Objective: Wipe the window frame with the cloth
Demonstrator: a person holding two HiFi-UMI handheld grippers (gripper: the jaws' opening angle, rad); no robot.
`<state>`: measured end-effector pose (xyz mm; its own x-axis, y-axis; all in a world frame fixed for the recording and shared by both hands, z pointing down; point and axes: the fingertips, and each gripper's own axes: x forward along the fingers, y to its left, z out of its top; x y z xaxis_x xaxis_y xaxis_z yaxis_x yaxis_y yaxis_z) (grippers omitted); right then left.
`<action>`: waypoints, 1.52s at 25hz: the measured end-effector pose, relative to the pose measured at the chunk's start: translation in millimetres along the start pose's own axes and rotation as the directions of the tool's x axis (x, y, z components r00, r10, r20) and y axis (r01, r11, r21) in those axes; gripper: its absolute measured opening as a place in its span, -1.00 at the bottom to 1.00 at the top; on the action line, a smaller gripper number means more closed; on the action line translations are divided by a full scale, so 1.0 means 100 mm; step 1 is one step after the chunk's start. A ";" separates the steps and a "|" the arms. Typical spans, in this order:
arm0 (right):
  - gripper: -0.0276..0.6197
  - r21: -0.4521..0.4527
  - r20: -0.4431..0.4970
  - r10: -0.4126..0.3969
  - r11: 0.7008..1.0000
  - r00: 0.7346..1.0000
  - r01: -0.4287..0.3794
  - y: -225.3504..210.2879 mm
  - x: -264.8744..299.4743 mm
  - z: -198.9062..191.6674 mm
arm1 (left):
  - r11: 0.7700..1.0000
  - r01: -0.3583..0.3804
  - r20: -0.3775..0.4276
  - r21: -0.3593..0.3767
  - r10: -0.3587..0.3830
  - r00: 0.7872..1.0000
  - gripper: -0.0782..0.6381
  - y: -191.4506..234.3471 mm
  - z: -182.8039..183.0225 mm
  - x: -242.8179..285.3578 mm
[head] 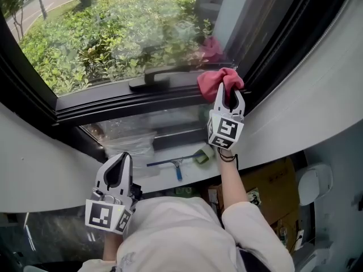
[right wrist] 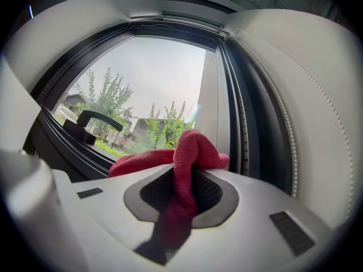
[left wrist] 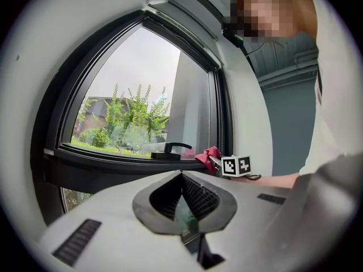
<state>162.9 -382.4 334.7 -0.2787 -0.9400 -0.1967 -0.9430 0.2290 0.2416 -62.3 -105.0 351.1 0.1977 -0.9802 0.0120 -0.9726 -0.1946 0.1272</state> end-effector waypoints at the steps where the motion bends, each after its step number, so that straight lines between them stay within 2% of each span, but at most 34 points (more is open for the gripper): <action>1: -0.66 0.000 0.002 0.002 1.000 1.000 -0.002 0.01 0.00 0.01 | 1.000 0.002 0.001 0.000 -0.002 1.000 -0.76 -0.01 0.00 0.01; 17: -0.66 0.007 0.015 0.026 1.000 1.000 -0.026 0.14 -0.05 0.04 | 1.000 -0.016 -0.004 -0.001 0.016 1.000 -0.76 0.02 0.00 -0.03; 21: -0.66 0.008 0.026 0.026 1.000 0.999 -0.026 0.10 0.00 0.08 | 0.999 -0.033 0.026 0.028 0.032 0.999 -0.76 0.09 0.13 0.00; 24: -0.66 0.009 0.028 0.027 1.000 0.999 -0.027 0.08 0.04 0.09 | 0.996 -0.072 0.043 0.051 0.070 0.997 -0.76 0.18 0.23 -0.04; 31: -0.66 0.002 0.014 0.037 0.999 0.999 -0.037 0.20 -0.02 0.03 | 0.979 -0.201 0.022 0.036 0.201 0.979 -0.76 0.50 0.13 -0.36; 38: -0.66 -0.001 0.017 0.035 0.999 0.999 -0.035 0.24 -0.02 0.05 | 0.978 -0.209 0.028 0.022 0.209 0.978 -0.76 0.53 0.12 -0.40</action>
<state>140.3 -373.8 336.0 -0.3143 -0.9271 -0.2042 -0.9325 0.2612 0.2493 -123.5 -76.4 345.3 -0.0132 -0.9999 0.0101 -0.9949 0.0142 0.1002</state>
